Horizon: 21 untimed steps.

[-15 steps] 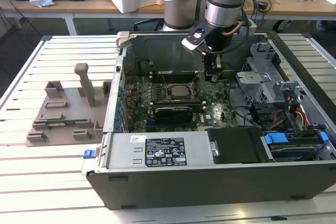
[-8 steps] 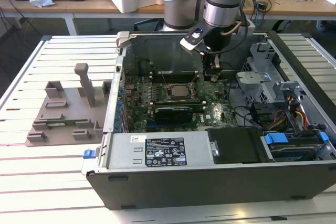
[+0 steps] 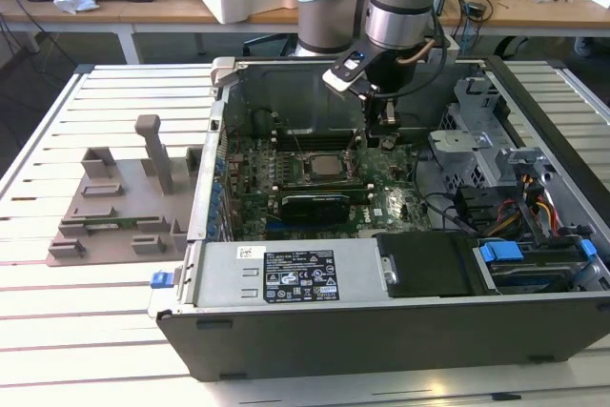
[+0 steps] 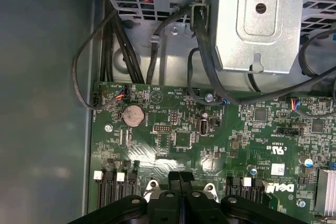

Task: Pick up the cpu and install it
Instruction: 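Close the cpu cover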

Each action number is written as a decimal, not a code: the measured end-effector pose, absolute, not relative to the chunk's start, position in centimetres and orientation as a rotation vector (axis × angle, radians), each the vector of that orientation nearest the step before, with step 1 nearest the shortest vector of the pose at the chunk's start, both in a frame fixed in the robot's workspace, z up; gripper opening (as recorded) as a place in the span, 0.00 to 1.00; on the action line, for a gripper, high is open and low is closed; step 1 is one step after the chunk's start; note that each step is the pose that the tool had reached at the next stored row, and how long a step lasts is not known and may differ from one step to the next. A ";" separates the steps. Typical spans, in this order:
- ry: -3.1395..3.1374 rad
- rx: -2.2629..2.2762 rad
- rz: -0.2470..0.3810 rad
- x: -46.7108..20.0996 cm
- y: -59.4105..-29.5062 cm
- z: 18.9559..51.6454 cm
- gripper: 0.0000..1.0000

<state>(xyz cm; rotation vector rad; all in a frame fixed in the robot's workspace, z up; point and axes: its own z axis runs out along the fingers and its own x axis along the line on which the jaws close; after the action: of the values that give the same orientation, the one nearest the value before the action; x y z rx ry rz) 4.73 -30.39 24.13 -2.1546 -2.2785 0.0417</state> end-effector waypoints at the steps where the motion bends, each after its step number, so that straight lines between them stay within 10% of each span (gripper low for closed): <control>1: -2.279 -2.155 0.042 4.6 -30.4 24.1 0.11; 21: -2.279 -2.155 0.041 3.7 -30.4 24.2 0.11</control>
<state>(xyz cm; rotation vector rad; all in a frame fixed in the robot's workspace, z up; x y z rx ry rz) 3.67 -30.40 24.23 -2.1553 -2.2792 0.0406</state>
